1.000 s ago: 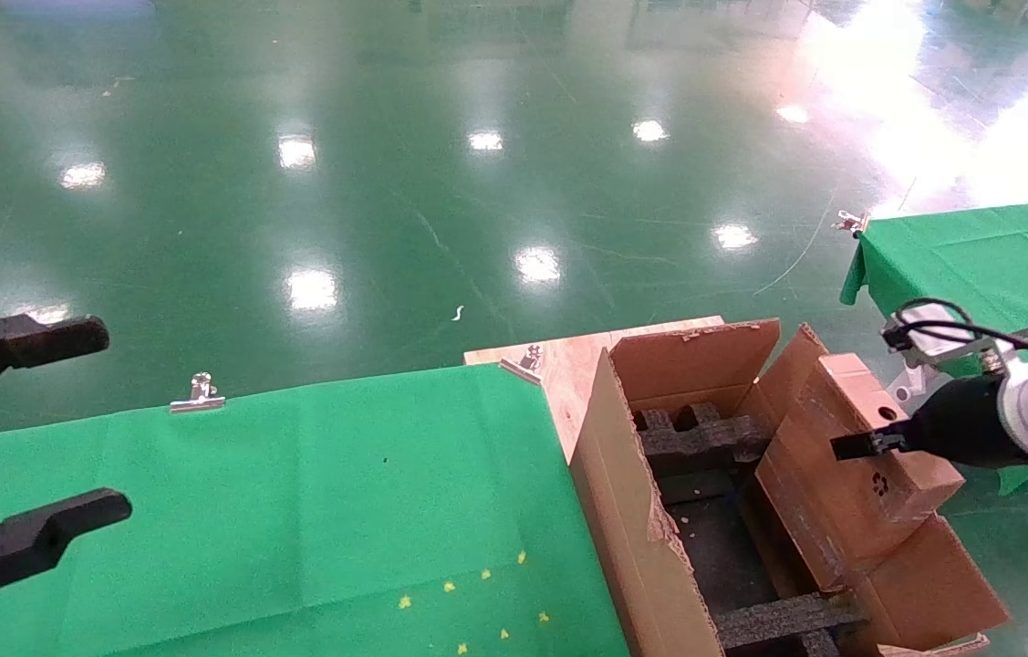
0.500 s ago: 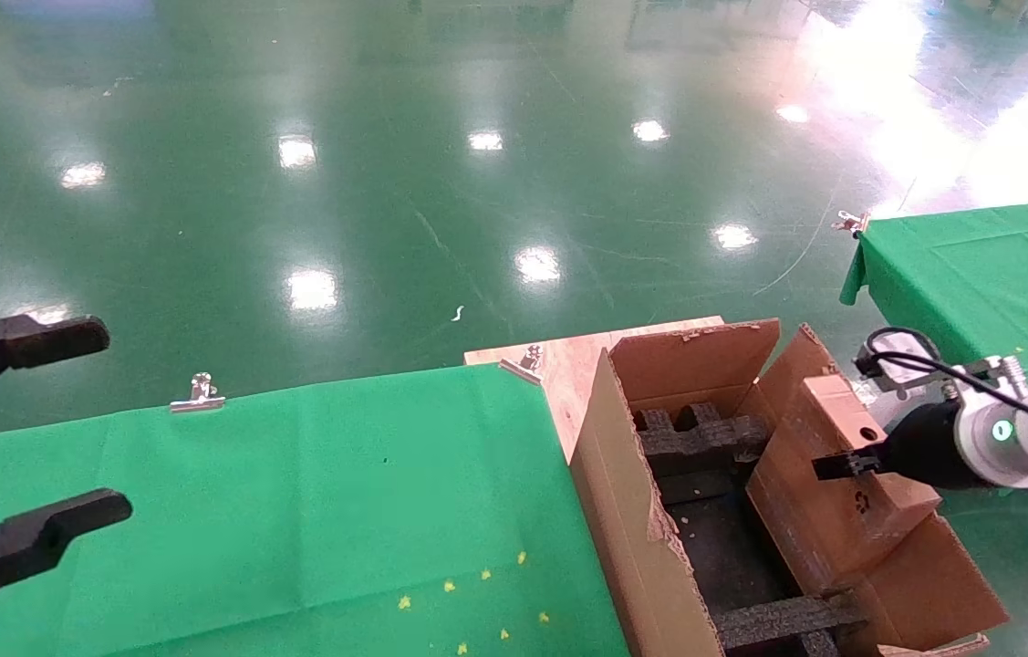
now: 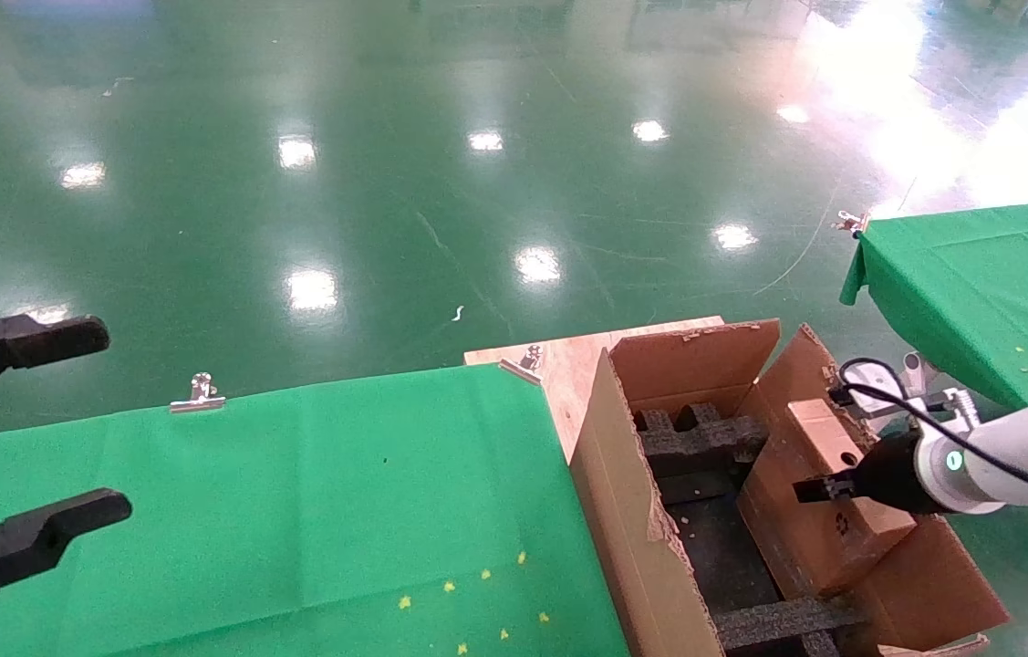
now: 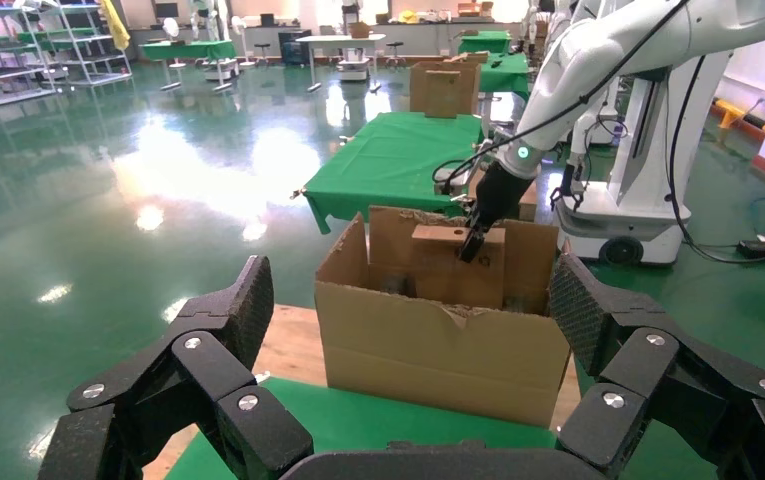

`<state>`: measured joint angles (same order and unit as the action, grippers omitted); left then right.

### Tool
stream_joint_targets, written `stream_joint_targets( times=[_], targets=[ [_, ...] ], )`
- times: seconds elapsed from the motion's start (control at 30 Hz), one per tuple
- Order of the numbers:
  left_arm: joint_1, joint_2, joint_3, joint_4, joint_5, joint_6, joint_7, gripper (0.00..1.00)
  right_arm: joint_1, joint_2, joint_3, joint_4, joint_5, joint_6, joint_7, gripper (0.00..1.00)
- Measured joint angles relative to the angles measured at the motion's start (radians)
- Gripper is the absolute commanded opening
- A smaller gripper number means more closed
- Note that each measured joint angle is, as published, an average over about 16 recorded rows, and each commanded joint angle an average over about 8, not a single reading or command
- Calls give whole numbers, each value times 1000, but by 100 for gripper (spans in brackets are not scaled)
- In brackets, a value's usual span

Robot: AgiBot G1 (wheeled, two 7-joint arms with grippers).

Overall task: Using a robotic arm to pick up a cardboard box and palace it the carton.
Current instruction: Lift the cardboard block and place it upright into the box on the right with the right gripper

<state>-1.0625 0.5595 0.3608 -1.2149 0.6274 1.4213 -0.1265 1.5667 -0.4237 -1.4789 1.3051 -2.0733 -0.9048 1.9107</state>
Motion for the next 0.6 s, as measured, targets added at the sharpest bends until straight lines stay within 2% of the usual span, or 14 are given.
stream_joint_targets(
  times=[0.27, 0.6],
  targets=[
    [0, 0, 0, 0, 0, 0, 0, 100, -42, -49, -14, -77, -1, 52, -4, 0],
    [0, 0, 0, 0, 0, 0, 0, 100, -81, -106, -24, -186, 45, 104, -62, 0]
  ],
)
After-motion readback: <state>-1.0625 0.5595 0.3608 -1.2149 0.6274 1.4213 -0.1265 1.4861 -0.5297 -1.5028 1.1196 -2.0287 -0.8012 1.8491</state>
